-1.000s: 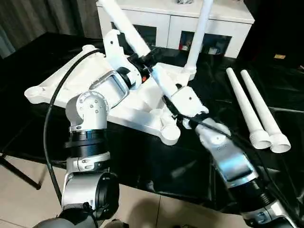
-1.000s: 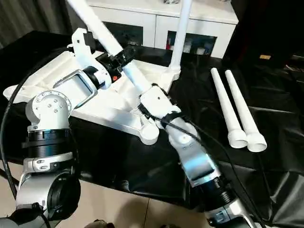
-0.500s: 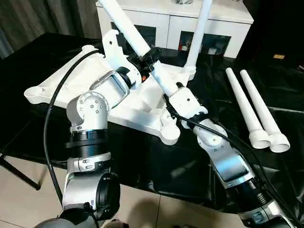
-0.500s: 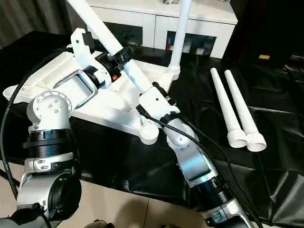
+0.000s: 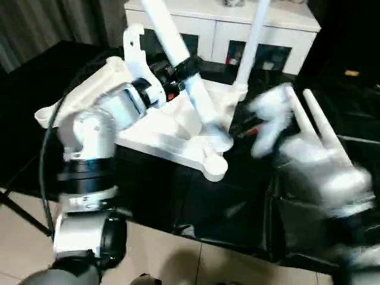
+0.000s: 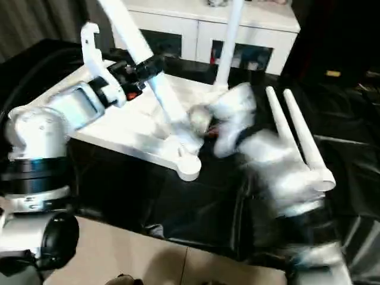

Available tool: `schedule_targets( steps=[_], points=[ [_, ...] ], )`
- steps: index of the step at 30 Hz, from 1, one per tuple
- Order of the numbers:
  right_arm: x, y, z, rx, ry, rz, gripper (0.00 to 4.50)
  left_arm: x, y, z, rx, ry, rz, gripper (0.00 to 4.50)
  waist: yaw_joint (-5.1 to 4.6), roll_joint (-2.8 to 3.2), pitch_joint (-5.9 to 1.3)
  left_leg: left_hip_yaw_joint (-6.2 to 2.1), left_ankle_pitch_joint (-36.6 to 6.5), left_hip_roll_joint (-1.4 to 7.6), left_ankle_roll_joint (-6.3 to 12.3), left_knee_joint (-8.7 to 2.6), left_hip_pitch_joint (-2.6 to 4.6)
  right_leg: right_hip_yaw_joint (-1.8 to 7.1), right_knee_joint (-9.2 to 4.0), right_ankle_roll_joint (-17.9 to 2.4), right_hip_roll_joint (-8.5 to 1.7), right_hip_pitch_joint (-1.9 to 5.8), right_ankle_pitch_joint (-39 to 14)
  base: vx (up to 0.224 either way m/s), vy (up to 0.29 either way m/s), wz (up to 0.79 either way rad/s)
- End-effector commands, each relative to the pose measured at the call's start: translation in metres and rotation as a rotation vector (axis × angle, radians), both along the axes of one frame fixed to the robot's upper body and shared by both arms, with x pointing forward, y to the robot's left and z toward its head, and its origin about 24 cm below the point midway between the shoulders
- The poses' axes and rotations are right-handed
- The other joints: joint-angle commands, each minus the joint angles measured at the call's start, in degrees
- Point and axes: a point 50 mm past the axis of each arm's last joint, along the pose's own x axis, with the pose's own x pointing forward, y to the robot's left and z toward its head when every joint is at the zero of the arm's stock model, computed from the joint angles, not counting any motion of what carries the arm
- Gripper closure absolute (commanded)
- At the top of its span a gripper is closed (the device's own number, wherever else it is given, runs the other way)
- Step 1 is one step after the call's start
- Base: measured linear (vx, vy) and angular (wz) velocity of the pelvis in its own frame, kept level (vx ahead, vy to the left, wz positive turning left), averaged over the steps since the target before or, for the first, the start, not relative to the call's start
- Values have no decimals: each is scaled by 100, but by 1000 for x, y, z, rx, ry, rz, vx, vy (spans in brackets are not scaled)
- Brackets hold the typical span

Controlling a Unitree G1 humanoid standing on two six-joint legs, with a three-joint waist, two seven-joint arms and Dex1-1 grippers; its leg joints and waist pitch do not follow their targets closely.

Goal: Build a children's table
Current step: Pick table leg

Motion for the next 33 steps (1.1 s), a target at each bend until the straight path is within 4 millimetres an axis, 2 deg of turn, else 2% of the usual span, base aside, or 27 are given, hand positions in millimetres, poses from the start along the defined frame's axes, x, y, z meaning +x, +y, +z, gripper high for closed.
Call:
schedule_targets(
  steps=[1, 2, 4, 6, 8, 9, 11, 14, 16, 18, 19, 28, 33],
  points=[
    [0, -14, 5, 45, 116, 89, 52, -9, -8, 2, 32, -25, -108, 270, 16, -24, -411, -129, -1065, 270, 243, -387, 173, 233, -320, -1436, -348, 331, -867, 0, 0, 0],
    [0, -15, 6, 56, 129, 107, 42, -10, -8, 2, 36, -26, -111, 270, 19, -24, -408, -136, -1134, 264, 234, -389, 185, 230, -328, -1428, -345, 344, -1001, 0, 0, 0],
    [0, -17, 13, 95, 158, 148, 22, -10, -10, 1, 48, -29, -129, 270, 36, -54, -392, -133, -1227, 274, 150, -390, 190, 237, -373, -1300, -366, 322, -1388, 0, 0, 0],
    [2, -16, 16, 109, 171, 157, 7, -11, -10, 2, 55, -31, -138, 270, 28, -74, -388, -140, -1230, 266, 92, -396, 174, 229, -390, -1173, -366, 314, -1630, 0, 0, 0],
    [2, -14, 19, 110, 179, 173, 0, -11, -11, 2, 59, -32, -141, 270, 17, -68, -389, -148, -1259, 268, 23, -397, 184, 225, -410, -1073, -368, 297, -1815, 0, 0, 0],
    [2, -11, 20, 104, 183, 193, 0, -11, -11, 2, 65, -33, -144, 270, 13, -101, -390, -145, -1270, 264, 11, -397, 183, 221, -417, -1040, -362, 290, -1880, 0, 0, 0],
    [1, -3, 21, 92, 189, 232, 0, -11, -12, 2, 83, -38, -142, 270, 16, -79, -392, -153, -1261, 267, -7, -400, 182, 219, -418, -1008, -362, 282, -1932, 0, 0, 0],
    [0, 5, 19, 63, 191, 237, 0, -10, -13, 2, 84, -37, -141, 270, 19, -71, -392, -154, -1289, 274, -44, -407, 193, 221, -416, -995, -359, 262, -1910, 0, 0, 0],
    [2, 12, 13, -17, 177, 201, 0, -11, -14, 3, 85, -41, -150, 270, 24, -69, -394, -160, -1239, 278, -89, -417, 184, 225, -395, -1006, -356, 264, -1800, 0, 0, 0],
    [2, 13, 11, -39, 171, 190, 0, -12, -15, 3, 85, -43, -154, 270, 24, -71, -401, -156, -1219, 276, -114, -415, 185, 227, -390, -1009, -359, 262, -1764, 0, 0, 0],
    [3, 14, 10, -50, 168, 183, 0, -12, -15, 3, 85, -44, -156, 270, 37, -43, -401, -154, -1223, 272, -132, -410, 191, 234, -388, -1020, -361, 256, -1742, 0, 0, 0],
    [4, 16, 7, -61, 186, 176, 0, -13, -16, 2, 88, -43, -170, 270, 111, -55, -420, -145, -1064, 279, -85, -408, 186, 242, -342, -1093, -355, 281, -1342, 0, 0, 0],
    [3, 17, 4, -81, 190, 180, 0, -18, -18, 1, 98, -66, -211, 270, 111, -61, -412, -145, -1085, 281, -87, -416, 184, 243, -345, -1097, -361, 285, -1385, 0, 0, 0]
  ],
)
